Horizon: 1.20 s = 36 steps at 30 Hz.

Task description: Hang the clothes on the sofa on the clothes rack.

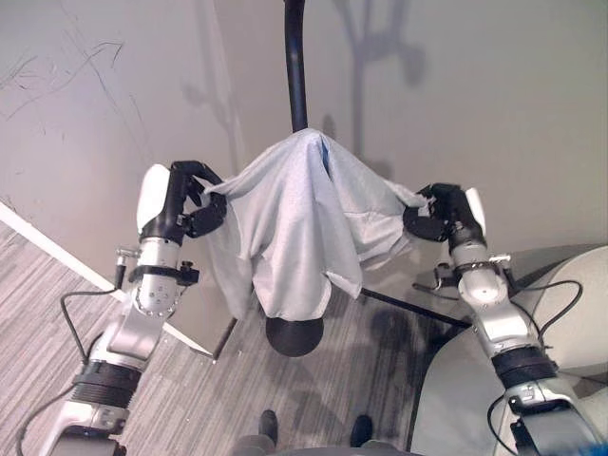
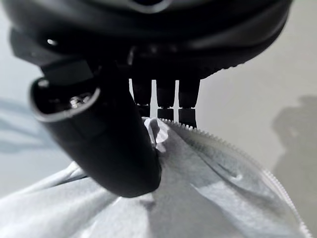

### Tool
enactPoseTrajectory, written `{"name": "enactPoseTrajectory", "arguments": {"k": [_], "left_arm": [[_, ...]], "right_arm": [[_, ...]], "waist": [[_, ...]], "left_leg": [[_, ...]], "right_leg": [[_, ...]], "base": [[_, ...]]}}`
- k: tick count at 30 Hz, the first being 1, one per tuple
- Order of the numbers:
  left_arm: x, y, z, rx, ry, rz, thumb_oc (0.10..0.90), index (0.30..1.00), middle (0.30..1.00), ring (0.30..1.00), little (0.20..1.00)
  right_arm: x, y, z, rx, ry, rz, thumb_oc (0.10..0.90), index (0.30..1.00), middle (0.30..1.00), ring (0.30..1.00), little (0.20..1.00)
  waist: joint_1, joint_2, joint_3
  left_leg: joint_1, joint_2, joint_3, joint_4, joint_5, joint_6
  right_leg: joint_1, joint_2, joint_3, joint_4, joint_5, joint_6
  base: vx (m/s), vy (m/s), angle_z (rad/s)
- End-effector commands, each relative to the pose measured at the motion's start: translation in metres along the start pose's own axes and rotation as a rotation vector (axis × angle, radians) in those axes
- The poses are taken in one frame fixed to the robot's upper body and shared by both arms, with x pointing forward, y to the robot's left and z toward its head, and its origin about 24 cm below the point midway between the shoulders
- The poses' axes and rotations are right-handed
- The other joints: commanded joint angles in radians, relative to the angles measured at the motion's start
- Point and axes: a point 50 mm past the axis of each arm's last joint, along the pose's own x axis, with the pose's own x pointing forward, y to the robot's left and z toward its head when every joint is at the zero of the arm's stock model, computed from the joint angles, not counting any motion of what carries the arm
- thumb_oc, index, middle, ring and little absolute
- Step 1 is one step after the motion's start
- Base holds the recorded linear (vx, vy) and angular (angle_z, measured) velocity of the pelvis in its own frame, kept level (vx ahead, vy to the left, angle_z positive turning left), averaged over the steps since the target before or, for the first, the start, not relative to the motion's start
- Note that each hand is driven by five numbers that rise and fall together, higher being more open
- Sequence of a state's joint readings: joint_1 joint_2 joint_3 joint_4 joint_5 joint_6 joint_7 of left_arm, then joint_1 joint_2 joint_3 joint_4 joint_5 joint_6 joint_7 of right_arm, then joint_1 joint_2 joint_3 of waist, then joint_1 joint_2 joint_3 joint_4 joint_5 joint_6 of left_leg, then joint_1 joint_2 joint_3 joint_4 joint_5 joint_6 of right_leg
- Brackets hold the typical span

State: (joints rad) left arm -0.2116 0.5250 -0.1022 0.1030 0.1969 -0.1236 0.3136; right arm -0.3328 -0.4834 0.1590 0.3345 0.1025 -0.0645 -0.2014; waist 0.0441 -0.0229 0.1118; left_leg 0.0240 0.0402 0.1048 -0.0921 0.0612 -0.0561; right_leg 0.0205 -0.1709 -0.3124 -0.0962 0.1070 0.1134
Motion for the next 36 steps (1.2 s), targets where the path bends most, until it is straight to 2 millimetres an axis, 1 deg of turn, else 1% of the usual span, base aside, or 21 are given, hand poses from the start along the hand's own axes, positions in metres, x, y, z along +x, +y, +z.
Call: {"name": "enactPoseTrajectory", "arguments": {"k": [1, 2, 10, 12, 15, 16, 17, 19, 20, 21, 22, 23, 26, 27, 28, 29, 30, 31, 32, 33, 36], "left_arm": [[0.023, 0.048, 0.006, 0.059, -0.061, 0.146, 0.582, 0.573, 0.573, 0.573, 0.573], [0.021, 0.048, 0.004, 0.053, -0.051, 0.151, 0.8, 0.9, 0.9, 0.9, 0.9], [0.016, 0.053, -0.007, -0.011, 0.004, 0.174, 0.8, 0.9, 0.9, 0.9, 0.9], [0.007, 0.059, -0.016, -0.042, 0.039, 0.173, 0.8, 0.9, 0.9, 0.9, 0.9], [-0.006, 0.066, -0.029, -0.077, 0.098, 0.202, 0.8, 0.9, 0.9, 0.9, 0.9], [-0.013, 0.068, -0.035, -0.09, 0.126, 0.218, 0.8, 0.9, 0.9, 0.9, 0.9], [-0.025, 0.07, -0.045, -0.135, 0.175, 0.243, 0.8, 0.9, 0.9, 0.9, 0.9], [-0.032, 0.07, -0.049, -0.161, 0.201, 0.255, 0.8, 0.9, 0.9, 0.9, 0.9], [-0.05, 0.066, -0.06, -0.237, 0.262, 0.261, 0.8, 0.9, 0.9, 0.9, 0.9], [-0.051, 0.066, -0.06, -0.237, 0.263, 0.259, 0.8, 0.9, 0.9, 0.9, 0.9], [-0.068, 0.061, -0.07, -0.308, 0.321, 0.249, 0.8, 0.9, 0.9, 0.9, 0.9], [-0.068, 0.061, -0.07, -0.308, 0.321, 0.249, 0.8, 0.9, 0.9, 0.9, 0.9], [-0.09, 0.048, -0.082, -0.376, 0.412, 0.226, 0.8, 0.9, 0.9, 0.9, 0.9], [-0.091, 0.048, -0.083, -0.376, 0.414, 0.226, 0.8, 0.9, 0.9, 0.9, 0.9], [-0.104, 0.033, -0.091, -0.411, 0.488, 0.207, 0.8, 0.9, 0.9, 0.9, 0.9], [-0.11, 0.027, -0.095, -0.434, 0.522, 0.204, 0.8, 0.9, 0.9, 0.9, 0.9], [-0.12, 0.017, -0.101, -0.452, 0.573, 0.182, 0.8, 0.9, 0.9, 0.9, 0.9], [-0.125, 0.011, -0.105, -0.444, 0.605, 0.159, 0.8, 0.9, 0.9, 0.9, 0.9], [-0.125, 0.011, -0.105, -0.444, 0.605, 0.159, 0.8, 0.9, 0.9, 0.9, 0.9], [-0.134, 0.003, -0.111, -0.439, 0.658, 0.125, 0.8, 0.9, 0.9, 0.9, 0.9], [-0.146, -0.008, -0.121, -0.418, 0.733, 0.065, 0.8, 0.9, 0.9, 0.9, 0.9]], "right_arm": [[0.022, -0.048, 0.046, -0.045, -0.184, -0.175, 0.8, 0.9, 0.9, 0.9, 0.9], [0.021, -0.047, 0.047, -0.021, -0.19, -0.175, 0.8, 0.9, 0.9, 0.9, 0.9], [0.015, -0.059, 0.06, 0.032, -0.264, -0.21, 0.8, 0.9, 0.9, 0.9, 0.9], [0.004, -0.074, 0.056, -0.086, -0.257, -0.201, 0.8, 0.9, 0.9, 0.9, 0.9], [-0.007, -0.088, 0.047, -0.213, -0.227, -0.203, 0.8, 0.9, 0.9, 0.9, 0.9], [-0.013, -0.091, 0.04, -0.235, -0.204, -0.199, 0.8, 0.9, 0.9, 0.9, 0.9], [-0.025, -0.092, 0.025, -0.213, -0.151, -0.192, 0.8, 0.9, 0.9, 0.9, 0.9], [-0.03, -0.092, 0.018, -0.202, -0.128, -0.188, 0.8, 0.9, 0.9, 0.9, 0.9], [-0.045, -0.084, -0.004, -0.128, -0.051, -0.159, 0.8, 0.9, 0.9, 0.9, 0.9], [-0.046, -0.084, -0.005, -0.128, -0.05, -0.158, 0.8, 0.9, 0.9, 0.9, 0.9], [-0.059, -0.074, -0.025, -0.07, 0.023, -0.133, 0.8, 0.9, 0.9, 0.9, 0.9], [-0.059, -0.074, -0.025, -0.07, 0.023, -0.132, 0.8, 0.9, 0.9, 0.9, 0.9], [-0.081, -0.059, -0.056, -0.024, 0.153, -0.087, 0.8, 0.9, 0.9, 0.9, 0.9], [-0.081, -0.059, -0.056, -0.025, 0.154, -0.086, 0.8, 0.9, 0.9, 0.9, 0.9], [-0.099, -0.045, -0.081, 0.033, 0.268, -0.07, 0.8, 0.9, 0.9, 0.9, 0.9], [-0.105, -0.037, -0.089, 0.061, 0.305, -0.057, 0.8, 0.9, 0.9, 0.9, 0.9], [-0.117, -0.026, -0.104, 0.094, 0.381, -0.041, 0.8, 0.9, 0.9, 0.9, 0.9], [-0.123, -0.019, -0.112, 0.106, 0.427, -0.024, 0.8, 0.9, 0.9, 0.9, 0.9], [-0.123, -0.019, -0.112, 0.106, 0.427, -0.024, 0.8, 0.9, 0.9, 0.9, 0.9], [-0.133, -0.01, -0.127, 0.116, 0.512, 0.0, 0.8, 0.9, 0.9, 0.9, 0.9], [-0.148, 0.001, -0.146, 0.135, 0.627, 0.034, 0.8, 0.9, 0.9, 0.9, 0.9]], "waist": [[0.002, -0.037, -0.05], [0.001, -0.037, -0.051], [-0.007, -0.032, -0.054], [-0.014, -0.031, -0.055], [-0.02, -0.032, -0.054], [-0.022, -0.032, -0.052], [-0.026, -0.031, -0.048], [-0.028, -0.031, -0.046], [-0.035, -0.028, -0.036], [-0.035, -0.029, -0.039], [-0.039, -0.025, -0.033], [-0.039, -0.027, -0.035], [-0.047, -0.024, -0.03], [-0.047, -0.023, -0.032], [-0.055, -0.02, -0.028], [-0.057, -0.019, -0.027], [-0.062, -0.016, -0.024], [-0.064, -0.015, -0.022], [-0.064, -0.016, -0.022], [-0.067, -0.013, -0.017], [-0.07, -0.01, -0.011]], "left_leg": [[0.085, 0.057, 0.084, 0.005, -0.156, -0.045], [0.088, 0.056, 0.085, 0.005, -0.159, -0.044], [0.099, 0.053, 0.091, 0.005, -0.162, -0.041], [0.104, 0.052, 0.095, 0.005, -0.164, -0.039], [0.107, 0.052, 0.098, 0.005, -0.164, -0.038], [0.109, 0.052, 0.099, 0.005, -0.164, -0.037], [0.109, 0.052, 0.099, 0.005, -0.165, -0.034], [0.109, 0.052, 0.099, 0.005, -0.165, -0.033], [0.113, 0.053, 0.101, 0.005, -0.17, -0.032], [0.11, 0.052, 0.101, 0.005, -0.166, -0.031], [0.113, 0.053, 0.105, 0.005, -0.17, -0.029], [0.109, 0.051, 0.105, 0.005, -0.166, -0.028], [0.107, 0.05, 0.107, 0.005, -0.164, -0.025], [0.106, 0.051, 0.107, 0.005, -0.164, -0.025], [0.109, 0.05, 0.109, 0.005, -0.166, -0.024], [0.106, 0.048, 0.111, 0.005, -0.164, -0.023], [0.104, 0.048, 0.112, 0.005, -0.164, -0.023], [0.104, 0.048, 0.113, 0.005, -0.162, -0.023], [0.104, 0.048, 0.113, 0.005, -0.162, -0.023], [0.104, 0.047, 0.115, 0.005, -0.162, -0.024], [0.103, 0.047, 0.119, 0.005, -0.159, -0.026]], "right_leg": [[0.088, -0.06, -0.004, 0.009, -0.088, 0.048], [0.09, -0.061, -0.003, 0.009, -0.088, 0.048], [0.098, -0.063, 0.0, 0.009, -0.087, 0.047], [0.101, -0.063, 0.0, 0.009, -0.086, 0.049], [0.102, -0.064, 0.0, 0.009, -0.083, 0.051], [0.102, -0.063, 0.001, 0.009, -0.083, 0.051], [0.101, -0.064, 0.002, 0.009, -0.082, 0.05], [0.1, -0.064, 0.004, 0.009, -0.081, 0.051], [0.101, -0.063, 0.008, 0.009, -0.085, 0.05], [0.098, -0.065, 0.008, 0.009, -0.081, 0.05], [0.097, -0.065, 0.009, 0.009, -0.082, 0.05], [0.094, -0.066, 0.009, 0.009, -0.079, 0.05], [0.089, -0.069, 0.011, 0.009, -0.077, 0.049], [0.088, -0.069, 0.011, 0.009, -0.077, 0.049], [0.089, -0.069, 0.013, 0.009, -0.077, 0.048], [0.086, -0.07, 0.014, 0.009, -0.075, 0.048], [0.082, -0.071, 0.014, 0.009, -0.075, 0.048], [0.081, -0.071, 0.015, 0.009, -0.073, 0.048], [0.081, -0.071, 0.015, 0.009, -0.073, 0.048], [0.079, -0.07, 0.018, 0.009, -0.071, 0.048], [0.075, -0.069, 0.02, 0.009, -0.069, 0.048]], "base": [[0.03, 0.007, -0.01], [0.03, 0.007, 0.0], [0.0, 0.003, -0.02], [0.0, 0.0, 0.0], [0.0, -0.002, -0.01], [-0.01, -0.006, -0.05], [-0.01, -0.005, -0.11], [0.0, 0.0, -0.14], [0.0, 0.003, -0.1], [0.01, 0.01, -0.08], [-0.02, 0.008, -0.07], [0.0, 0.013, -0.07], [-0.01, 0.011, -0.11], [0.0, 0.012, -0.15], [-0.01, 0.013, -0.1], [0.0, 0.0, 0.0], [0.0, 0.0, 0.0], [0.0, 0.0, 0.0], [0.0, 0.0, 0.0], [0.0, 0.0, 0.0], [0.0, 0.003, -0.01]]}}
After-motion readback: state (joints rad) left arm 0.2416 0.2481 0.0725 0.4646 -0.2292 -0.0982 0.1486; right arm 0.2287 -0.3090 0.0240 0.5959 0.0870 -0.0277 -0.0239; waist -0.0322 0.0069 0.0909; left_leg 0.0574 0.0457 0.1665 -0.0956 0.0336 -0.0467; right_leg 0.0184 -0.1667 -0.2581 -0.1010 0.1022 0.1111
